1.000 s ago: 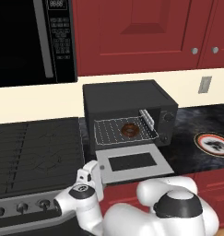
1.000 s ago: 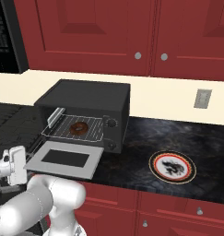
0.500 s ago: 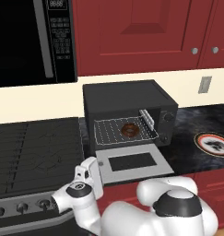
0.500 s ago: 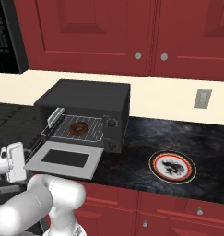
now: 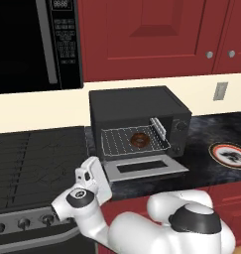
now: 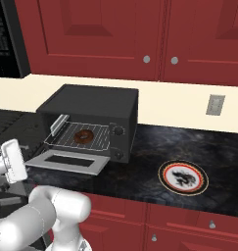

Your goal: Pick up the bagel from the plate, place it on the toaster oven rack, close the door, and set the timer.

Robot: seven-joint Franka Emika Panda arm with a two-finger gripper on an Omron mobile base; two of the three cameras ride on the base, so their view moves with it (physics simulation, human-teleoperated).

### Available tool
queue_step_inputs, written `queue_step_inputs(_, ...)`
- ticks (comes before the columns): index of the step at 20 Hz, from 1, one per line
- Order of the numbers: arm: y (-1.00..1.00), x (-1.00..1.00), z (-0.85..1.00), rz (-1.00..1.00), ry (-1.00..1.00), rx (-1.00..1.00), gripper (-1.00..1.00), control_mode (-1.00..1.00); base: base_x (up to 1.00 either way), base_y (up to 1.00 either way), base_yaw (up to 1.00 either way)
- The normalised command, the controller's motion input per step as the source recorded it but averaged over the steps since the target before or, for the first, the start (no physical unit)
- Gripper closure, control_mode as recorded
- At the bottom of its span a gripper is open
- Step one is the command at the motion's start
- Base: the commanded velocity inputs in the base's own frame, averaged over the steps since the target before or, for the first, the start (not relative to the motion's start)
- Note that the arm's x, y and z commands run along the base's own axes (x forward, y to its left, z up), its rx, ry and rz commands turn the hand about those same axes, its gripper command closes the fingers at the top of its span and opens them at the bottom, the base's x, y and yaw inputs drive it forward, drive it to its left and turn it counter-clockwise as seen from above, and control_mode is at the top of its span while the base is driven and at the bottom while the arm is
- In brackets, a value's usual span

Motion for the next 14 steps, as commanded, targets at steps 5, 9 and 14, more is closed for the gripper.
queue_step_inputs(5,-0.17,0.32,0.44,0.01,0.03,-0.2,-1.0,-1.0,0.0,0.0,0.0)
queue_step_inputs(9,-0.17,0.64,0.2,0.13,0.09,-0.15,-1.0,-1.0,0.0,0.0,0.0)
queue_step_inputs(14,-0.16,0.77,0.09,0.19,0.13,-0.15,-1.0,-1.0,0.0,0.0,0.0)
